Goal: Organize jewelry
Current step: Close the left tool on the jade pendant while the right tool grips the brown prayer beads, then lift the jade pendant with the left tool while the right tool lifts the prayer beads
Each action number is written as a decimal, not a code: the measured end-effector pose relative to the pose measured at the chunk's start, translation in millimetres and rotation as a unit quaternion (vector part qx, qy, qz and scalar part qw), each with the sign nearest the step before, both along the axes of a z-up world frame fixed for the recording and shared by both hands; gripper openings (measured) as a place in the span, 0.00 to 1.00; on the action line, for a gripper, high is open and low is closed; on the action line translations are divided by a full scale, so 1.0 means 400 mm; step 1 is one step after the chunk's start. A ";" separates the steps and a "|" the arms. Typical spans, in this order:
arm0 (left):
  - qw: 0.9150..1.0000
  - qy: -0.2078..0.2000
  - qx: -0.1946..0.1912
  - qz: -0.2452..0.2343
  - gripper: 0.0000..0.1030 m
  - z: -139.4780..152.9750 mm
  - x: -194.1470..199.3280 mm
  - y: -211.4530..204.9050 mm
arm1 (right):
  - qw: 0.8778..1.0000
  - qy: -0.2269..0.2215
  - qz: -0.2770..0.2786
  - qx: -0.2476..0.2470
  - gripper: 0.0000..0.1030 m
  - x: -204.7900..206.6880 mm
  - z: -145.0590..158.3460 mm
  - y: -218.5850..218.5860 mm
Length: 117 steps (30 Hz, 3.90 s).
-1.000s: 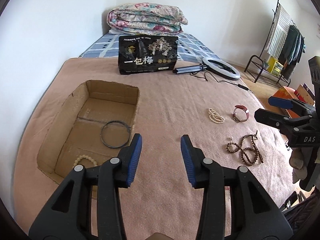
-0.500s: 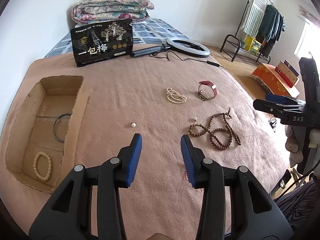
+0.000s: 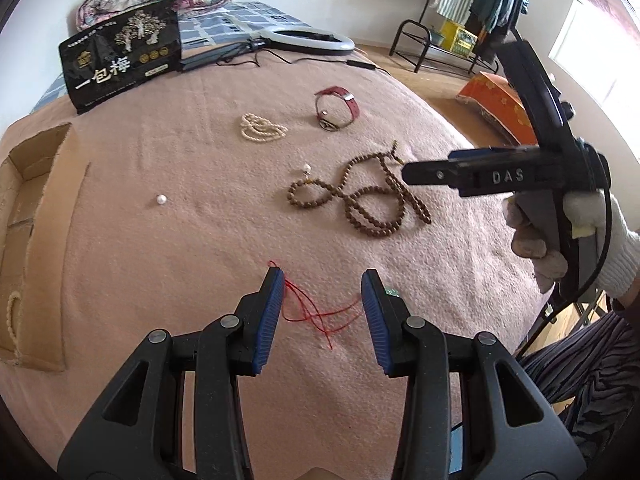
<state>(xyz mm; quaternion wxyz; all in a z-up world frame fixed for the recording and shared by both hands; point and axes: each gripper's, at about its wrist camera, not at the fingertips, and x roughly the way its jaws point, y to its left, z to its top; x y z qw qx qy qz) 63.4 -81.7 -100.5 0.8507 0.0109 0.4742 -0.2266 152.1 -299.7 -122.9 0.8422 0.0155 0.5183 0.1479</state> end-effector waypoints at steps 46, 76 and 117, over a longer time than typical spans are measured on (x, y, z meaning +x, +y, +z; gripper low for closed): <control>0.994 0.011 0.081 -0.067 0.31 -0.144 -0.034 -0.167 | 0.994 0.075 -0.003 -0.081 0.66 0.074 -0.136 0.063; 0.998 0.032 0.043 -0.028 0.04 -0.135 -0.016 -0.093 | 0.998 0.041 0.004 -0.049 0.10 0.044 -0.068 0.038; 0.994 0.000 0.066 -0.088 0.20 -0.145 0.018 -0.109 | 0.998 0.050 -0.001 -0.024 0.10 0.050 -0.060 0.025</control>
